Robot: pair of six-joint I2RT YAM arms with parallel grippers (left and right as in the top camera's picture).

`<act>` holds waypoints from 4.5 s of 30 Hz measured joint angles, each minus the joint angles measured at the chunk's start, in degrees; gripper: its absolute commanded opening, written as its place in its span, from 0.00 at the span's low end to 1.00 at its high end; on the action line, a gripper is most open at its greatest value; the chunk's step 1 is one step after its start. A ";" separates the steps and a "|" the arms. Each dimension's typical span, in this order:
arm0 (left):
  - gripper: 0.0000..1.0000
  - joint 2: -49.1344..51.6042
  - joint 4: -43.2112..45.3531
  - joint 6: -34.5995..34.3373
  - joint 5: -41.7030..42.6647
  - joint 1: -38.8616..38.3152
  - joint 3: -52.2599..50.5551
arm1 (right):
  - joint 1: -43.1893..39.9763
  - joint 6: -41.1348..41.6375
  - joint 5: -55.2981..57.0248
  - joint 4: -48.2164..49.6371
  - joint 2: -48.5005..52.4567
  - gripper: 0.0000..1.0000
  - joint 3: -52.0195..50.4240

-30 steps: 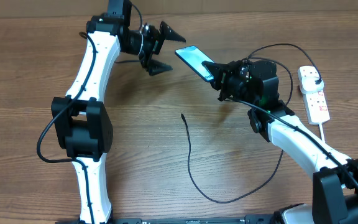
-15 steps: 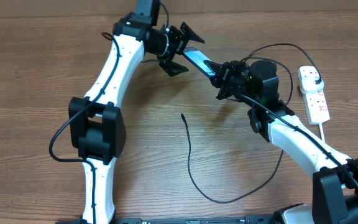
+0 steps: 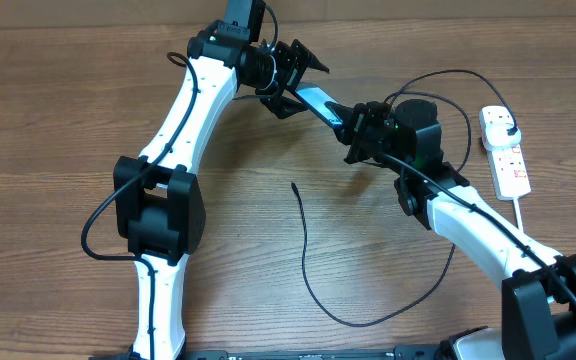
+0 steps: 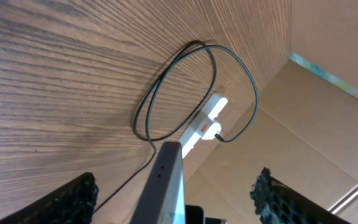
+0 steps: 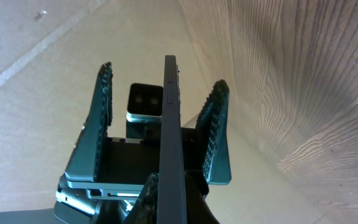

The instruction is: Plug charger to phone and switch on socket

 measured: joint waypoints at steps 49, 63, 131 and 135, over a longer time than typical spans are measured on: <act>0.04 0.00 -3.98 5.86 -1.60 2.89 0.35 | -0.61 -7.69 -4.48 0.52 -0.15 1.00 0.22; 0.04 0.00 -15.08 27.78 12.37 18.38 0.35 | -1.62 -32.24 -9.31 -4.50 -0.15 1.00 0.22; 0.04 0.00 -15.45 45.33 17.99 20.02 0.35 | 17.55 -88.30 22.34 -70.93 10.05 1.00 27.71; 0.04 0.00 -15.43 45.33 17.18 20.02 0.35 | 17.55 -88.30 22.34 -70.66 10.47 1.00 27.74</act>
